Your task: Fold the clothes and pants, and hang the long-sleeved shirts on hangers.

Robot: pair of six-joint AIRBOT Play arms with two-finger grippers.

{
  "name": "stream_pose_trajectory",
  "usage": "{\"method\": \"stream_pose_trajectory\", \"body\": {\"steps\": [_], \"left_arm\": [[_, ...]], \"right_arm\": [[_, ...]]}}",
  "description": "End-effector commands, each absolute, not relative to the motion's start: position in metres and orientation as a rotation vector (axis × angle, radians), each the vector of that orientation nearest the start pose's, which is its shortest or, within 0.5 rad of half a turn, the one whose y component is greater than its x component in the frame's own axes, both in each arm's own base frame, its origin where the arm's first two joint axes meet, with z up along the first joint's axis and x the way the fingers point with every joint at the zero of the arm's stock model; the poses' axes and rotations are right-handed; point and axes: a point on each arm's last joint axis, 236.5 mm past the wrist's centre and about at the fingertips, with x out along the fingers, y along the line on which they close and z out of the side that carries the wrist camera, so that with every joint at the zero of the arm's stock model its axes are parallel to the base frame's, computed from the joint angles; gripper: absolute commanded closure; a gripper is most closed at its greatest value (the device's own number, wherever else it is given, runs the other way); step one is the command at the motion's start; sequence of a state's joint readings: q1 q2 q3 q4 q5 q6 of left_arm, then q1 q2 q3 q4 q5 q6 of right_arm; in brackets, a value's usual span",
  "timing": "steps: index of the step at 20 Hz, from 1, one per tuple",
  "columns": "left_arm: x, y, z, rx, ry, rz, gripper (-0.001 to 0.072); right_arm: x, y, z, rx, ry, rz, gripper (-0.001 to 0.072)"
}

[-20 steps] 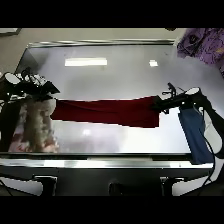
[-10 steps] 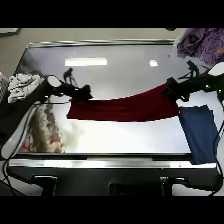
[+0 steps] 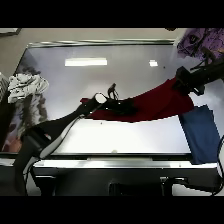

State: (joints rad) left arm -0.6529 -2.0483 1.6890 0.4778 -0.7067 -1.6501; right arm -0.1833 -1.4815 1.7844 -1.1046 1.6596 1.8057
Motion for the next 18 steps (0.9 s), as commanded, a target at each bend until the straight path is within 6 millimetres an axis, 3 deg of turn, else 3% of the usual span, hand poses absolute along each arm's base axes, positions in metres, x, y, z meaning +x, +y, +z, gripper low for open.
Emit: {"method": "stream_pose_trajectory", "body": {"steps": [1,4,6,8,10,12,15,18], "left_arm": [[0.386,-0.544,-0.060,-0.965,1.386,-0.738,0.0693],[0.379,-0.560,-0.060,-0.987,1.397,-0.765,0.0694],[0.382,-0.552,-0.057,-0.982,1.413,-0.775,0.0695],[0.388,-0.528,-0.052,-0.918,1.446,-0.799,0.0697],[0.402,-0.480,-0.048,-0.777,1.474,-0.758,0.0698],[0.430,-0.410,-0.037,-0.622,1.457,-0.655,0.0698],[0.467,-0.291,0.006,-0.454,1.380,-0.496,0.0697],[0.482,-0.184,0.057,-0.392,1.298,-0.328,0.0695]], "right_arm": [[0.407,0.029,0.148,0.591,1.322,0.098,0.0684],[0.407,0.029,0.148,0.596,1.322,0.090,0.0684],[0.410,0.027,0.149,0.611,1.310,0.072,0.0684],[0.416,0.026,0.150,0.632,1.286,0.050,0.0684],[0.422,0.029,0.151,0.655,1.263,0.036,0.0685],[0.427,0.045,0.151,0.651,1.255,0.040,0.0685],[0.430,0.087,0.145,0.649,1.277,0.053,0.0685],[0.439,0.144,0.142,0.664,1.263,0.104,0.0685]]}}
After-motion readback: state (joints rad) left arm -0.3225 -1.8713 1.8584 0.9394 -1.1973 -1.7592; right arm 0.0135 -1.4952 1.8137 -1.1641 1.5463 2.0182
